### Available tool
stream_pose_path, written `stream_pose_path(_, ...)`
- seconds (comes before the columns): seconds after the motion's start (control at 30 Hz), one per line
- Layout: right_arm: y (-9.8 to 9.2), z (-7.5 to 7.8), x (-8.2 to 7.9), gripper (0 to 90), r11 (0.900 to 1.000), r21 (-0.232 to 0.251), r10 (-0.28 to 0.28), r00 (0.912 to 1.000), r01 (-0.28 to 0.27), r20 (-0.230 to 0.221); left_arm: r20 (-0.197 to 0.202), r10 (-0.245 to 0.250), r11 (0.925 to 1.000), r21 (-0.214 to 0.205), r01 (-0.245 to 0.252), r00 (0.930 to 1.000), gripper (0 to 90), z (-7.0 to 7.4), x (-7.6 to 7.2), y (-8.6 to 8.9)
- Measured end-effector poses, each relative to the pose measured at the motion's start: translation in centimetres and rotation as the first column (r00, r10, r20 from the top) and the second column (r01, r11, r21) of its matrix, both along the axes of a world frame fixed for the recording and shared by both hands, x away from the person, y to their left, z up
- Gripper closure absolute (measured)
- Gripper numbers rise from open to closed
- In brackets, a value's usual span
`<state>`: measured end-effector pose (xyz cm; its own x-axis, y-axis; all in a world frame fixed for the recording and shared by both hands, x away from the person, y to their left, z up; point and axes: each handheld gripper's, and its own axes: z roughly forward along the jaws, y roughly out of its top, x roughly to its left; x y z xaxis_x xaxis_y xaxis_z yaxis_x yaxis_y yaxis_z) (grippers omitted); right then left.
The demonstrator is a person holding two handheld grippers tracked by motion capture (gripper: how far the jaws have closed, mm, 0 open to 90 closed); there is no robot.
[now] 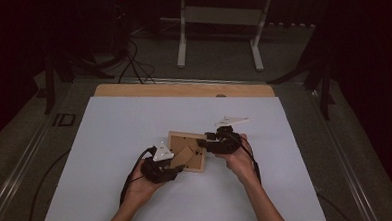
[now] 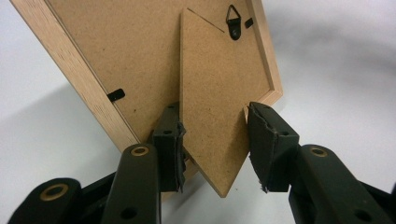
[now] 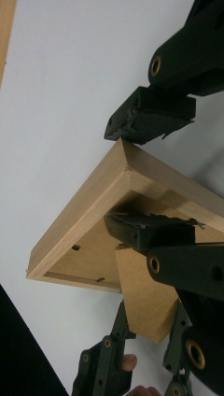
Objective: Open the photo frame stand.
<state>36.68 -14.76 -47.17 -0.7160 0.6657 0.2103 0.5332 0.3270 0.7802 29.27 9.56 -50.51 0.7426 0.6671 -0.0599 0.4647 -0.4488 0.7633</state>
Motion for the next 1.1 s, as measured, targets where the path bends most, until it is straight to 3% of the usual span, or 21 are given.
stream_pose_path(0.4,0.3,0.7,-0.2,52.8,0.9996,-0.029,0.001,0.9994,0.0,0.034,0.006,0.031,0.9994,0.016,-0.031,0.9995,59.9,-0.2,0.7,-0.1)
stream_pose_path(0.53,0.4,0.9,0.0,51.9,0.9997,-0.025,-0.001,0.9993,0.002,0.037,0.01,0.04,0.999,0.019,-0.04,0.9991,60.1,-0.3,1.0,-0.1)
stream_pose_path(0.63,0.4,1.1,0.1,51.8,1.0,0.008,0.0,0.9994,0.0,0.033,0.008,0.043,0.9988,0.024,-0.043,0.999,61.6,-0.4,1.1,-0.1)
stream_pose_path(1.1,0.6,1.7,-0.2,53.8,1.0,0.007,0.006,0.9981,-0.006,0.062,0.021,0.063,0.9973,0.037,-0.064,0.9978,63.2,-0.4,2.0,-0.1)
